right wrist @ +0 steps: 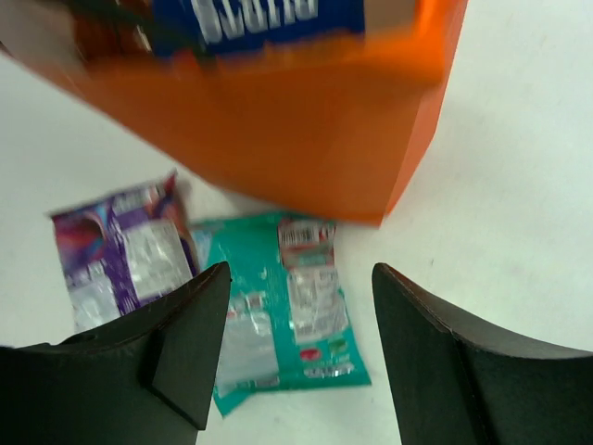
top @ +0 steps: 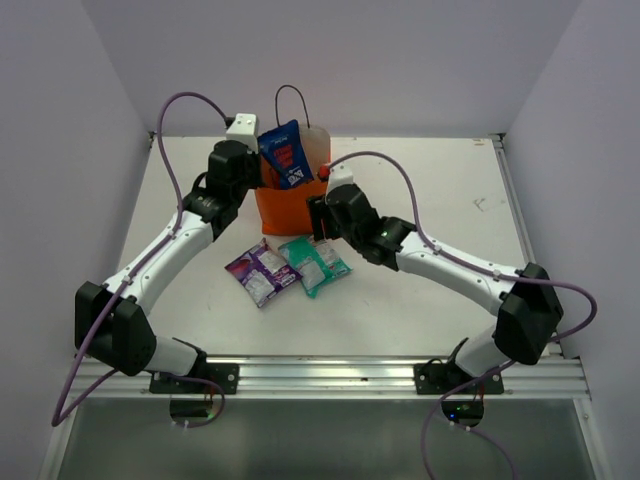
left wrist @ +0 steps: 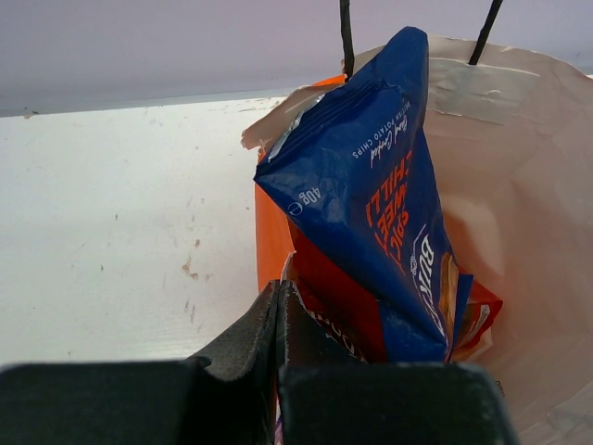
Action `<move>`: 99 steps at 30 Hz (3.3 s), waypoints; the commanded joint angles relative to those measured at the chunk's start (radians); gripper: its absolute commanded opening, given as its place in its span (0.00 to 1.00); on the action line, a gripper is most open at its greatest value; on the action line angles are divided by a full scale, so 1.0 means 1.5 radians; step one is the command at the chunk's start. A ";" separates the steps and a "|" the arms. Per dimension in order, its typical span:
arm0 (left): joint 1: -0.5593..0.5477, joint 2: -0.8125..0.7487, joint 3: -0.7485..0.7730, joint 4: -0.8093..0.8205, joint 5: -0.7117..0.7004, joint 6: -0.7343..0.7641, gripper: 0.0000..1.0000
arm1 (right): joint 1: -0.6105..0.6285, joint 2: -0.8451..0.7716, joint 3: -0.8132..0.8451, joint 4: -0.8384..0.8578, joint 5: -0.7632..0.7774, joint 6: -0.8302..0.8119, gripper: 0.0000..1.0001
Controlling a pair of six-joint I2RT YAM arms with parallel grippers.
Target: Place the snacks into the paper bag
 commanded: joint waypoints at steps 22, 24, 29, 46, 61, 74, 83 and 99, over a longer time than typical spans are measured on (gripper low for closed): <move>0.000 -0.015 -0.007 0.001 0.000 0.012 0.00 | 0.055 0.206 -0.172 0.169 -0.081 0.145 0.56; 0.000 -0.016 -0.007 0.001 -0.001 0.013 0.00 | 0.055 0.205 -0.176 0.158 -0.067 0.148 0.24; 0.000 -0.015 -0.007 0.001 -0.001 0.012 0.00 | 0.060 0.132 -0.202 0.113 -0.023 0.138 0.00; 0.000 -0.014 -0.005 0.006 0.008 0.010 0.00 | 0.066 -0.168 0.062 -0.024 0.296 -0.171 0.00; 0.000 -0.013 -0.004 0.001 0.001 0.011 0.00 | 0.021 0.144 0.313 0.219 0.105 -0.280 0.00; 0.000 -0.018 -0.005 -0.001 -0.005 0.013 0.00 | 0.010 0.270 0.451 0.099 0.056 -0.282 0.00; 0.000 -0.022 -0.004 -0.001 -0.005 0.015 0.00 | 0.010 0.292 0.398 -0.006 0.040 -0.230 0.00; -0.001 -0.028 -0.007 -0.001 -0.006 0.016 0.00 | 0.008 0.171 0.371 -0.019 0.089 -0.248 0.71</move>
